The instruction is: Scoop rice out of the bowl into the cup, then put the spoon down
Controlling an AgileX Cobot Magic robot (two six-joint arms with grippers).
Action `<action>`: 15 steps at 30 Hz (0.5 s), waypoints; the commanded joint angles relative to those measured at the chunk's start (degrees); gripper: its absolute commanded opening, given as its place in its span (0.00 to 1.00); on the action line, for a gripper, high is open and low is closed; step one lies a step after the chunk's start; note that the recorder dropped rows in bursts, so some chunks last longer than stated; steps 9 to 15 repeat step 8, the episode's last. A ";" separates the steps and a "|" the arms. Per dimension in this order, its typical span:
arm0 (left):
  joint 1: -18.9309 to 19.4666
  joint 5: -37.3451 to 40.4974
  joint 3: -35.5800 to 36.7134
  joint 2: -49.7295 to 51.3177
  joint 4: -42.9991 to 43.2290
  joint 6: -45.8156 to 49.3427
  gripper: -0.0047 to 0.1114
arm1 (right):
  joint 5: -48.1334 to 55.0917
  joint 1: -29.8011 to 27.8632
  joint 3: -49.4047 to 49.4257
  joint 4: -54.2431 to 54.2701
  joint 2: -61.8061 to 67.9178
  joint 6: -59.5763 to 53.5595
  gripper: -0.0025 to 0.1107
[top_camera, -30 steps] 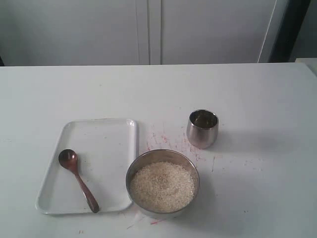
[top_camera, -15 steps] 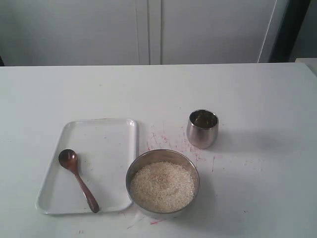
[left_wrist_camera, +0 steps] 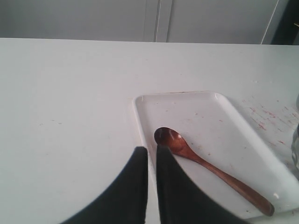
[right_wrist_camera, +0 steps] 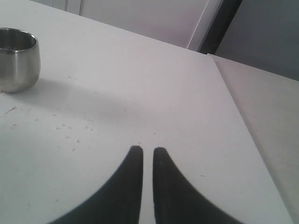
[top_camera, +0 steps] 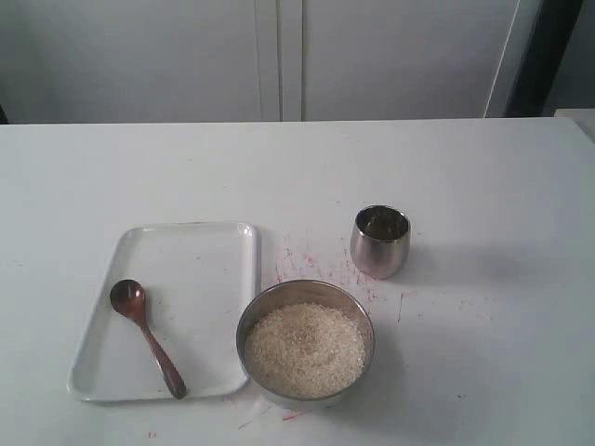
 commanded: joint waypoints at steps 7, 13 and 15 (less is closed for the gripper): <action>-0.30 1.00 -0.39 -0.24 -0.30 -0.24 0.16 | -0.01 -0.54 0.07 -0.34 -0.34 0.01 0.10; -0.30 1.00 -0.39 -0.24 -0.30 -0.24 0.16 | -0.01 -0.54 0.07 -0.34 -0.34 0.01 0.10; -0.30 1.00 -0.39 -0.24 -0.30 -0.24 0.16 | -0.01 -0.54 0.07 -0.34 -0.34 0.01 0.10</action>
